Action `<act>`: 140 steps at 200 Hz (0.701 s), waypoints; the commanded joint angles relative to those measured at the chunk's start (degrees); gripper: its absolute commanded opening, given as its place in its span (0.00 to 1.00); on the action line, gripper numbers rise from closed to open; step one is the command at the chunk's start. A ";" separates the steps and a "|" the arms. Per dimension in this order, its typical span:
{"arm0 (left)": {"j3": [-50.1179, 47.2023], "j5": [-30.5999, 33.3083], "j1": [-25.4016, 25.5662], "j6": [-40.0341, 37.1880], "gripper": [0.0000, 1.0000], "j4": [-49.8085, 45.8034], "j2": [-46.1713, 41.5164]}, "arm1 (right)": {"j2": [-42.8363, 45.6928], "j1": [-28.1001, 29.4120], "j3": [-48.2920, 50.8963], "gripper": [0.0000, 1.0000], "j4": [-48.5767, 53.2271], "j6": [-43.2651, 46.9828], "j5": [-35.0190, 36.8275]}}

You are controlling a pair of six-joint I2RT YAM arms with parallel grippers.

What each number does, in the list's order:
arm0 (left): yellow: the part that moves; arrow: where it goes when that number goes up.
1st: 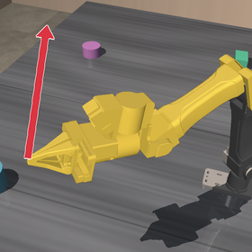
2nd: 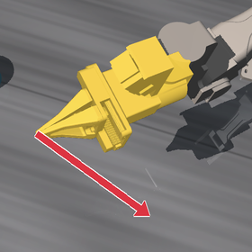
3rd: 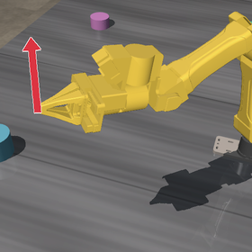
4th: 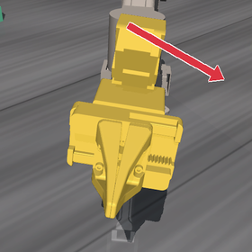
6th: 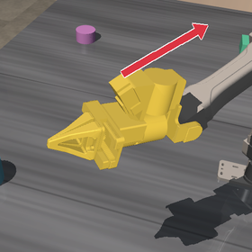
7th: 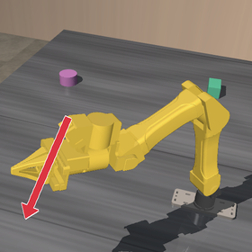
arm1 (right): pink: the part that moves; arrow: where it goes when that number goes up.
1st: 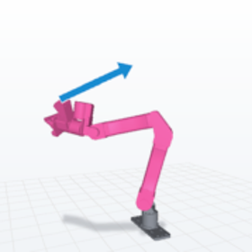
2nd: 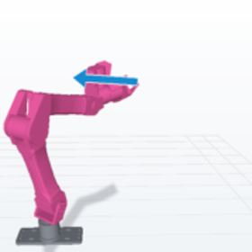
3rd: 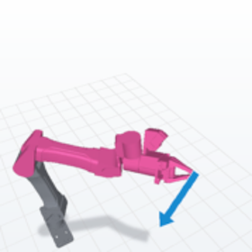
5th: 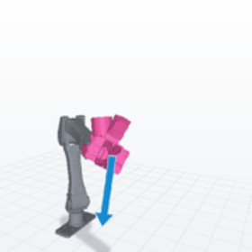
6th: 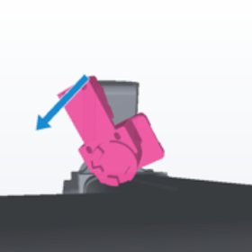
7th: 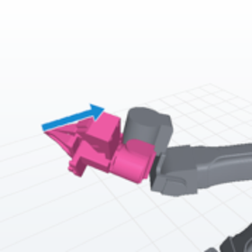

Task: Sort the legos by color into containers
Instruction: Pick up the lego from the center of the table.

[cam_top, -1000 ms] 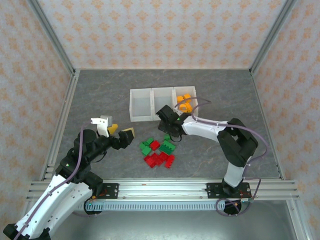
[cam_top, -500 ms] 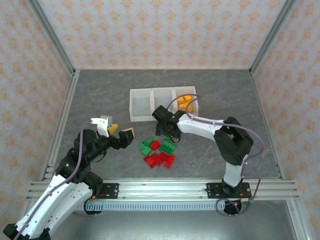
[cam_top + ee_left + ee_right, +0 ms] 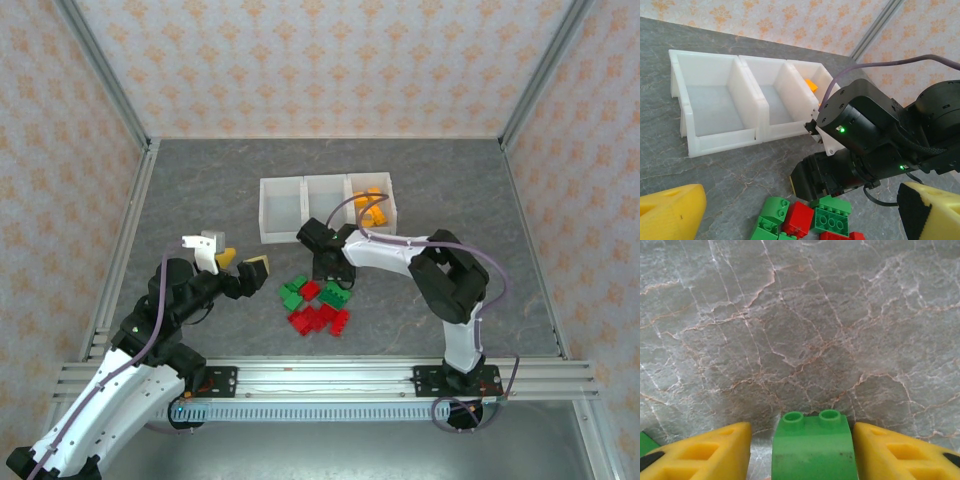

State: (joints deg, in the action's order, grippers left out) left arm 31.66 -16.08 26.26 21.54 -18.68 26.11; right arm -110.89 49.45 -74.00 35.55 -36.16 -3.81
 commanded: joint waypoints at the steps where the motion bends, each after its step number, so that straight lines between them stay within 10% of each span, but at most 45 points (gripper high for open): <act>1: -0.02 -0.14 0.32 -0.27 0.99 0.82 -0.14 | -1.44 0.12 -1.05 0.50 0.84 0.38 3.34; 140: -0.02 -0.19 0.35 -0.36 0.99 0.92 -0.16 | 5.92 -3.04 -3.94 0.00 1.89 8.37 4.82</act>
State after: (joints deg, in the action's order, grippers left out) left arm 31.66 -16.08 26.26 21.52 -18.68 26.11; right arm -109.45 48.62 -76.31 36.93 -30.74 -1.43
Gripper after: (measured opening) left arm 0.992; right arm 0.300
